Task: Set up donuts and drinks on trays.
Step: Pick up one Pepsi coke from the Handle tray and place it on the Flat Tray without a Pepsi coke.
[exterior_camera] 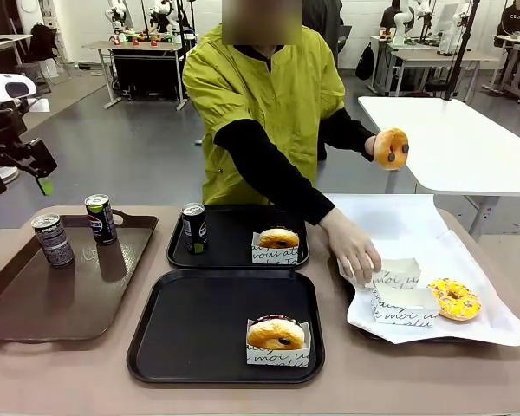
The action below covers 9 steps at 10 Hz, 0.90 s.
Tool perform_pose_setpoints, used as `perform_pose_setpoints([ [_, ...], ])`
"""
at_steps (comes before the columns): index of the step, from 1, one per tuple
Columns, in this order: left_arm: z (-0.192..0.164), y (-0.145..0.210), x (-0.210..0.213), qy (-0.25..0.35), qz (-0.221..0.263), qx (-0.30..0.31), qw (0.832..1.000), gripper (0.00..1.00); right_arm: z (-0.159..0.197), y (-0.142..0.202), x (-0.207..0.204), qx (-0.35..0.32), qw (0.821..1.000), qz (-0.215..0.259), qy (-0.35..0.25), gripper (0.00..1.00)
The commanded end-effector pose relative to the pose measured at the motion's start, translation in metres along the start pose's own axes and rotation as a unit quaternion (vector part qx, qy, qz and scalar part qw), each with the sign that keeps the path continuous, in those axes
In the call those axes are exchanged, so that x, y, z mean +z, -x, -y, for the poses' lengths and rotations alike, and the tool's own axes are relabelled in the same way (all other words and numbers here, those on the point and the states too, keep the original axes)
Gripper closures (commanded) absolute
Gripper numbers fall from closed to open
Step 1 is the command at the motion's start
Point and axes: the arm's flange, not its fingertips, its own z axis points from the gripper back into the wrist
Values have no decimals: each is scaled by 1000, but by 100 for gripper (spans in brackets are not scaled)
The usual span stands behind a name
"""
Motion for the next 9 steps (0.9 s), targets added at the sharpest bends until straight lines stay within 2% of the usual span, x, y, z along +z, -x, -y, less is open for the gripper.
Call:
perform_pose_setpoints([
  [1,-3,4,0,1,-1,2,1000,0,0,-1,0,6,1000,0,-6,0],
  [3,-1,0,0,0,0,1,1000,0,0,-1,0,6,1000,0,-6,0],
  [5,-14,-13,-18,-21,16,13,1000,0,0,-1,0,6,1000,0,-6,0],
  [9,-22,-31,-58,-44,2,31,999,0,0,-1,0,6,1000,0,-6,0],
])
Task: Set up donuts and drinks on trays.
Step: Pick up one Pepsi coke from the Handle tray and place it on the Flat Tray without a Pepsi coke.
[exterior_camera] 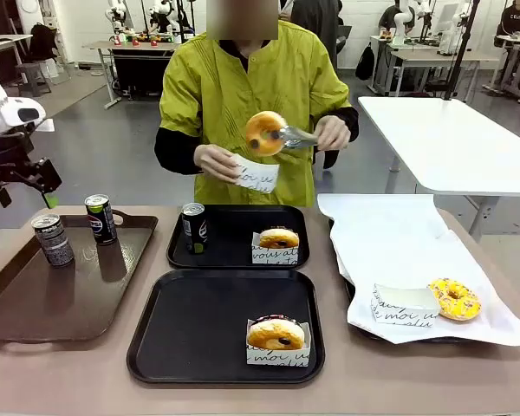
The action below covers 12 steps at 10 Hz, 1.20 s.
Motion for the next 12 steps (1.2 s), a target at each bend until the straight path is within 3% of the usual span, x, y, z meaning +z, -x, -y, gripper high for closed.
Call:
perform_pose_setpoints([
  [1,3,-3,-16,-19,-6,23,1000,0,0,-1,0,6,1000,0,-6,0],
  [12,8,-17,-76,-2,-25,23,999,0,0,-1,0,6,1000,0,-6,0],
])
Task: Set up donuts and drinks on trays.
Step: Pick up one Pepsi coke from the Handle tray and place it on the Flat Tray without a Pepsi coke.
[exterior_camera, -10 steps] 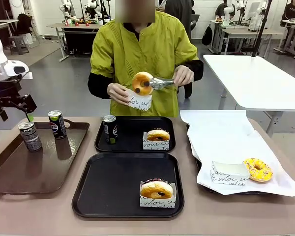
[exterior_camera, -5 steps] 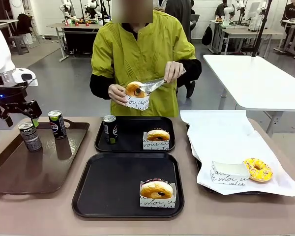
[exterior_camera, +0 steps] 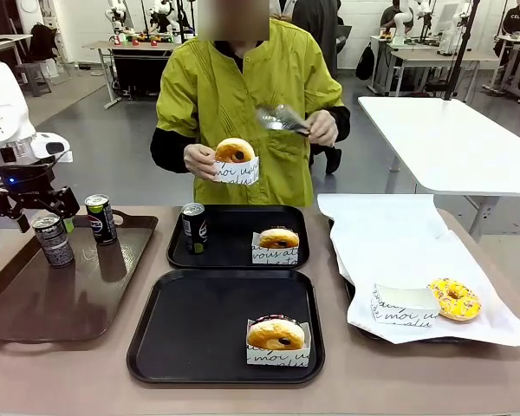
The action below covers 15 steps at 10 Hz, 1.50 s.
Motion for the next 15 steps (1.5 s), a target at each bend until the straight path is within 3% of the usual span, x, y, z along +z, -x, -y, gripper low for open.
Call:
perform_pose_setpoints([
  [1,-1,-2,-9,4,7,1,1000,0,0,-1,0,6,1000,0,-6,0],
  [8,-3,-6,-26,26,7,-13,1000,0,0,-1,0,6,1000,0,-6,0],
  [9,-2,-5,-23,26,12,-14,999,50,0,-1,0,6,1000,0,-6,0],
  [10,-2,-5,-20,26,12,-15,999,51,0,-1,0,6,1000,0,-6,0],
  [11,-3,-4,-19,23,11,-13,1000,100,0,-1,0,6,1000,0,-6,0],
  [12,-2,-5,-18,22,8,-13,1000,52,0,-1,0,6,1000,0,-6,0],
  [13,-3,-5,-18,21,5,-12,1000,100,0,-1,0,6,1000,0,-6,0],
  [15,-3,-6,-16,19,3,-10,1000,100,0,-1,0,6,1000,0,-6,0],
])
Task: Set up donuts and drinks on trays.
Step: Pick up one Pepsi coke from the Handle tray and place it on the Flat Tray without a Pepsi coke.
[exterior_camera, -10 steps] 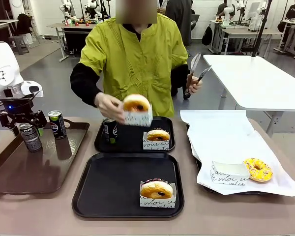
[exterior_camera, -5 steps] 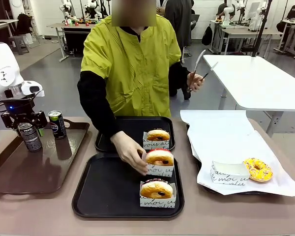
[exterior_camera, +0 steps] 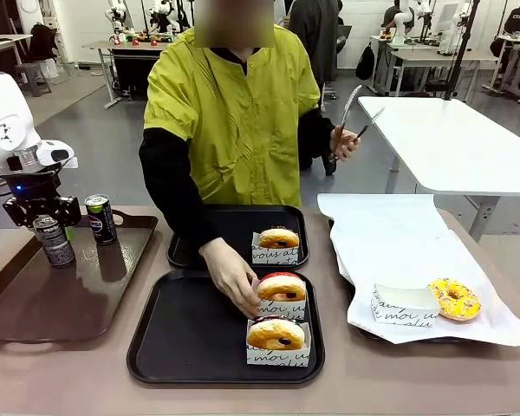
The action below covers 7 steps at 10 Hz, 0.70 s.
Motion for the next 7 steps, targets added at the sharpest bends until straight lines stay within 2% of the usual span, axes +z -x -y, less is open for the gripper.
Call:
perform_pose_setpoints([
  [1,-4,2,3,3,-4,-1,1000,90,0,-1,0,6,1000,0,-6,0],
  [2,-3,2,3,2,-8,2,1000,90,0,-1,0,6,1000,0,-6,0],
  [3,-2,-1,10,5,-40,12,999,90,0,-1,0,6,1000,0,-6,0],
  [6,33,38,104,11,-104,-48,993,90,0,-1,0,6,1000,0,-6,0],
  [7,50,62,135,4,-96,-73,993,90,0,-1,0,6,1000,0,-6,0],
])
